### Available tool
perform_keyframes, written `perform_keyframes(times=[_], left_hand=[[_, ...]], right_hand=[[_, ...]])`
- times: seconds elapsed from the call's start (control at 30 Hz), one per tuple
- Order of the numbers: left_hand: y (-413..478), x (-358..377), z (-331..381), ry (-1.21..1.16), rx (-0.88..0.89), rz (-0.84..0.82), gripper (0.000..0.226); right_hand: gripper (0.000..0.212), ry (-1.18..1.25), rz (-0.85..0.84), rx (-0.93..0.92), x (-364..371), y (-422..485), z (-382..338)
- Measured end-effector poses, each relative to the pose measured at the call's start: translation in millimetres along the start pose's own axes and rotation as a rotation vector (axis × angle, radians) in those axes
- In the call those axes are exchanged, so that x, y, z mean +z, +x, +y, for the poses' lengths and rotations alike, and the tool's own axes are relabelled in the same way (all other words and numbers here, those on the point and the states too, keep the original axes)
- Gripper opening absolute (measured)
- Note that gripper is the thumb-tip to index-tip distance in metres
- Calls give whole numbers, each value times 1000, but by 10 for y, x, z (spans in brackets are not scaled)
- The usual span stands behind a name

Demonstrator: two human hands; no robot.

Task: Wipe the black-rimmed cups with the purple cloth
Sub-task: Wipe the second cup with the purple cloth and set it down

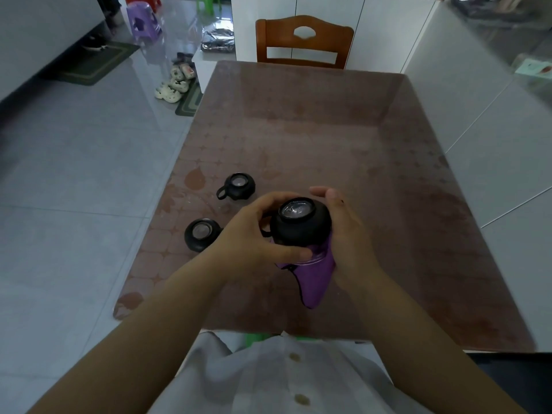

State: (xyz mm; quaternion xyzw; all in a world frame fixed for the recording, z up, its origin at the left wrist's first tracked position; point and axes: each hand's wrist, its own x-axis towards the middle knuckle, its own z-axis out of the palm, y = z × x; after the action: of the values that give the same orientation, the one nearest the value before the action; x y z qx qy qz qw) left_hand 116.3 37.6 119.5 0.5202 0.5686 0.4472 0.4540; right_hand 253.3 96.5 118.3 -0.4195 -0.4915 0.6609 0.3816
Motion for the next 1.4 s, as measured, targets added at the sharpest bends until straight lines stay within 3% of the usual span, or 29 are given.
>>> perform_keyframes(times=[0.1,0.2,0.27,0.37,0.5,0.63,0.8,0.87,0.97,1.2,1.27,1.4], left_hand=[[-7,-37,-73,-78,1,-48,77],[-19,-65,-117,-137,-25,-105,78],[-24,-81,-130,-30,-42,-125,74],[-26,-93,-101,215,-97,-138,69],[-54,23,-56,42,-148,-146,63],[-58,106,-116,37,-137,-17,71],[-38,112,-143,124,-25,107,68],[-40,84,-103,170,45,115,67],[-55,44,-50,211,149,64,72],[-46,-19,-198,287,265,-65,81],[-44,-19,-233,302,255,-74,81],[-63,2,-240,288,267,-72,83]], right_hand=[[29,174,-119,120,-52,13,-32],[49,218,-205,189,-99,-19,-51],[47,158,-172,166,-99,-31,-17],[29,8,-40,76,-73,-31,30],[23,-35,53,61,-43,-30,70],[26,-99,31,84,-29,-39,56],[52,-646,-184,-185,-19,-124,-25],[56,-729,-211,-254,11,-140,-32],[37,-588,-158,-231,-11,-49,-69],[19,-194,-240,155,-207,145,-19],[20,-268,-208,74,-231,142,-5],[31,-474,-340,-75,-117,8,-22]])
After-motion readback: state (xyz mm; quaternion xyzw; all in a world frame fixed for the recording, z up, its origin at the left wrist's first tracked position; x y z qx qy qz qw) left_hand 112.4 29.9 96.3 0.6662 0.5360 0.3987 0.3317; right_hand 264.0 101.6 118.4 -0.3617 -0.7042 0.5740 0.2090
